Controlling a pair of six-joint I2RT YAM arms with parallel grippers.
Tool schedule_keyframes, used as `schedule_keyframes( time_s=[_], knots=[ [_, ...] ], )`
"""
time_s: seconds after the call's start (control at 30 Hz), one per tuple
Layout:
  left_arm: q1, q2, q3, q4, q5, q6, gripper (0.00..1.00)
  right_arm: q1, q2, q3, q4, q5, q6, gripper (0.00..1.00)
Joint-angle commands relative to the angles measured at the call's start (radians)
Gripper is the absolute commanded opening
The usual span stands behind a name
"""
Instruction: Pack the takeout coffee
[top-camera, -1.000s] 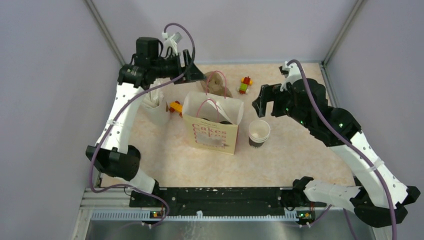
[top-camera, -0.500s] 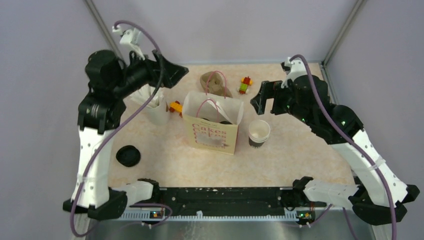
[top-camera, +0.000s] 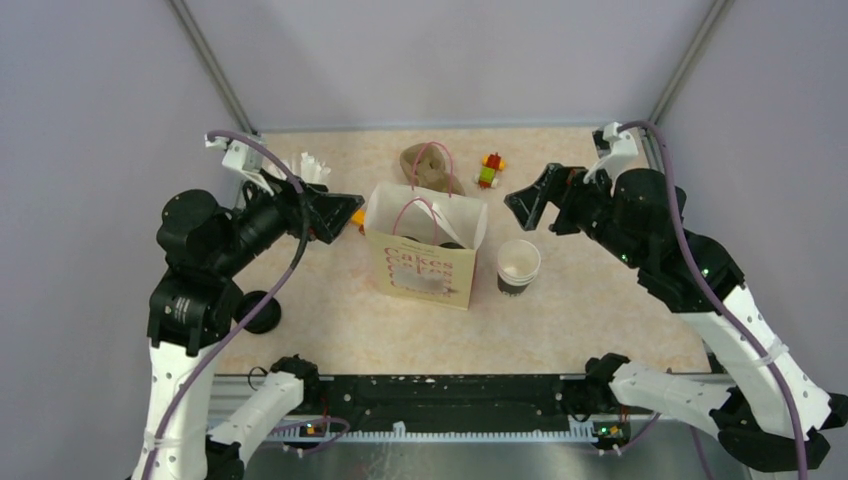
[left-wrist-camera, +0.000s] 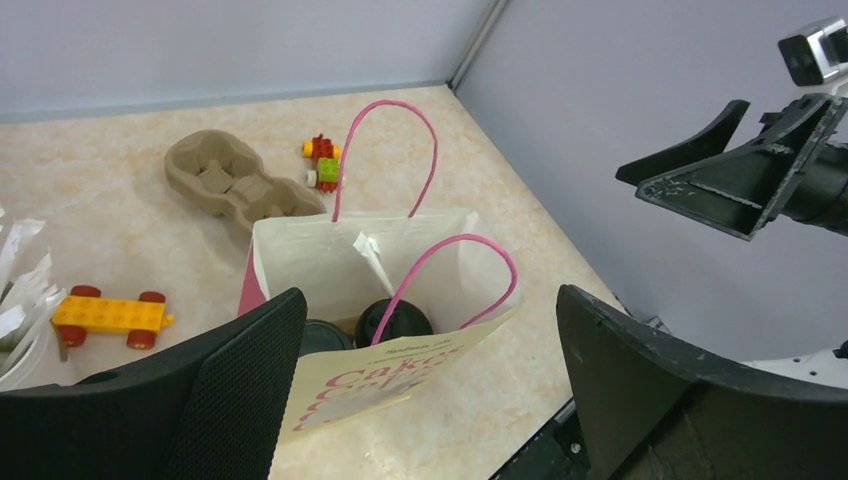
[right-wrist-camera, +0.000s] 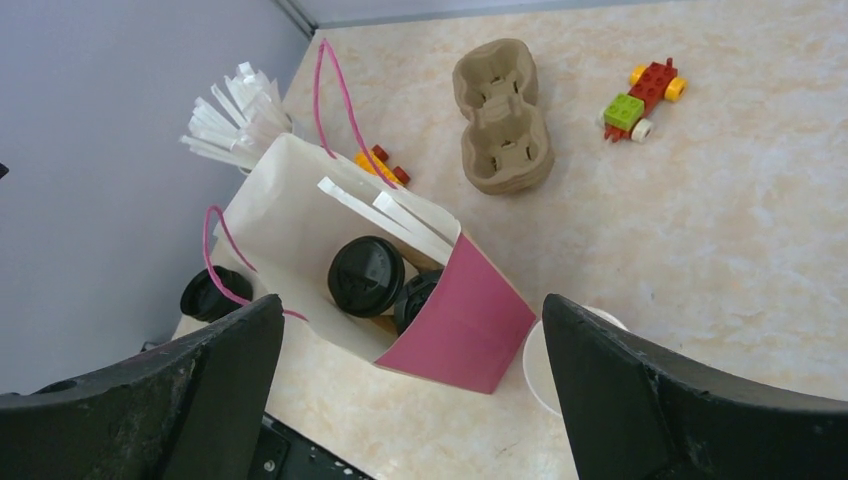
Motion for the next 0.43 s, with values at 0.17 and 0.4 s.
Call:
schedule_keyframes(
  time_s=[0.17,0.4],
  knots=[
    [0.003,-0.014,0.017,-0.027,-0.057,0.073,0.99,-0.008,-0.053,-0.066,0.087,-0.009,0.047,0.99],
    [0.003,-0.015,-0.004,0.001,-0.070,0.079,0.99,-0.008,-0.055,-0.058,0.075,0.021,0.027,0.99]
  ],
)
